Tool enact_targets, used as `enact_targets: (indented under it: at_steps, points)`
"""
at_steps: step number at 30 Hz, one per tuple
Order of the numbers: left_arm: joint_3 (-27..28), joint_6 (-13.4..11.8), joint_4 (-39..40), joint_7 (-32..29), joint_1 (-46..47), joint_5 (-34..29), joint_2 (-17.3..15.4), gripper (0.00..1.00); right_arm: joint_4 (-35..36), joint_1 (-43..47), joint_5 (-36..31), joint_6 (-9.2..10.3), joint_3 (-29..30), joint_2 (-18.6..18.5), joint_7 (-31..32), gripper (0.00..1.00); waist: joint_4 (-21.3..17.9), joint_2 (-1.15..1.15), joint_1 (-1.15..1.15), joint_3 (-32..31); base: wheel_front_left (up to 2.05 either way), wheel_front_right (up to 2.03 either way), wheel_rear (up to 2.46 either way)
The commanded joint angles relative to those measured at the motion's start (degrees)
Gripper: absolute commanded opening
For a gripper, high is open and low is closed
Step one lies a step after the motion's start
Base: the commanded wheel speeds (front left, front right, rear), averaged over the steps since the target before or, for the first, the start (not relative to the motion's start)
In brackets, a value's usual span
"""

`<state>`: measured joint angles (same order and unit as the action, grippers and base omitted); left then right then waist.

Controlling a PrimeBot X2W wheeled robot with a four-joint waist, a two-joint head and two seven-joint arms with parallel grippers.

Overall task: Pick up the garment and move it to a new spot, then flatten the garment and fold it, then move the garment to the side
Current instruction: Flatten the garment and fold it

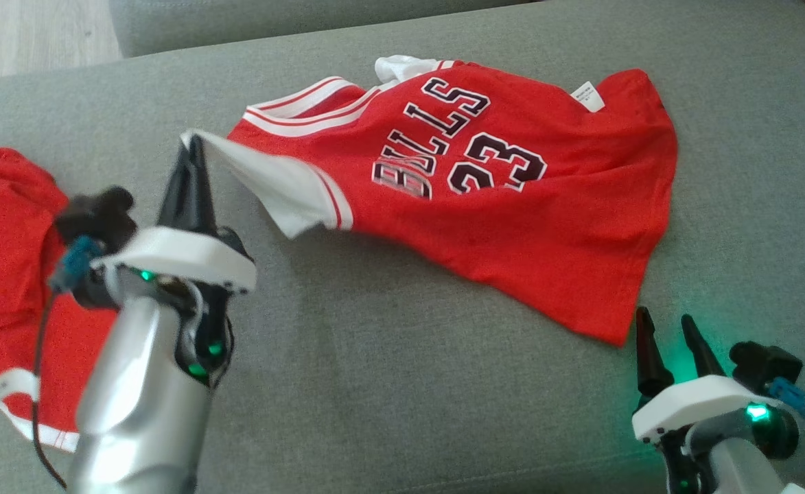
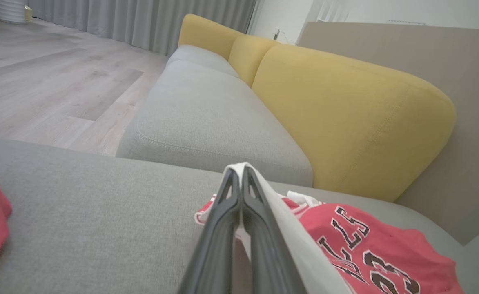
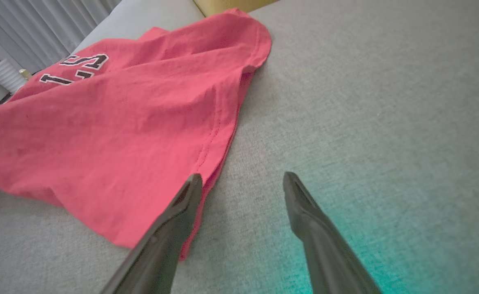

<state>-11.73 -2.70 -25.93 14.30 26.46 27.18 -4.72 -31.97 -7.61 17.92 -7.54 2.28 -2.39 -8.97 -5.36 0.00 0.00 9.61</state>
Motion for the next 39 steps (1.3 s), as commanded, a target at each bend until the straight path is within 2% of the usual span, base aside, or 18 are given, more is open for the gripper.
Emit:
enact_targets:
  at_steps: [1,12,24,25,26,33,39]
  points:
    - [1.6,0.4,1.8,0.7,0.1,-0.9,-0.8,0.00,0.7,-1.8,0.8,0.05,-1.9,-0.5,0.0,1.00,0.2,0.00,0.00,0.1,0.00,0.00,0.00]
    - [1.0,2.0,-0.8,0.7,-0.5,-2.1,0.0,0.00,-0.2,-2.3,6.1,0.05,-9.2,-0.5,2.1,1.00,0.4,0.00,0.00,0.0,0.00,0.00,0.00]
    - [2.2,2.5,-1.4,0.7,-0.5,-3.0,0.6,0.00,-1.0,-1.6,6.5,0.05,-10.8,-0.5,6.3,1.00,0.8,0.00,0.00,-1.2,0.00,0.00,0.00]
    - [2.3,2.6,-1.4,0.7,-0.5,-3.1,0.7,0.00,-0.8,-1.5,6.7,0.05,-11.2,-0.5,6.8,0.55,0.8,0.00,0.00,-1.3,0.00,0.00,0.00]
    - [2.4,2.6,-1.5,0.7,-0.6,-3.2,0.7,0.00,-0.3,-1.5,6.7,0.05,-11.6,-0.5,7.0,0.00,0.8,0.00,0.00,-1.4,0.00,0.00,0.00]
    - [3.1,3.0,-1.0,0.7,-0.7,-3.5,0.9,0.00,4.6,-2.3,5.2,0.05,-10.0,-0.5,4.9,0.00,0.8,0.00,0.00,-2.1,0.00,0.00,0.00]
    - [4.8,4.9,3.1,0.7,-0.5,-1.6,1.2,0.00,12.8,-5.6,0.6,0.05,-6.6,-0.5,5.3,0.00,1.2,0.00,0.00,-3.5,0.00,0.00,0.00]
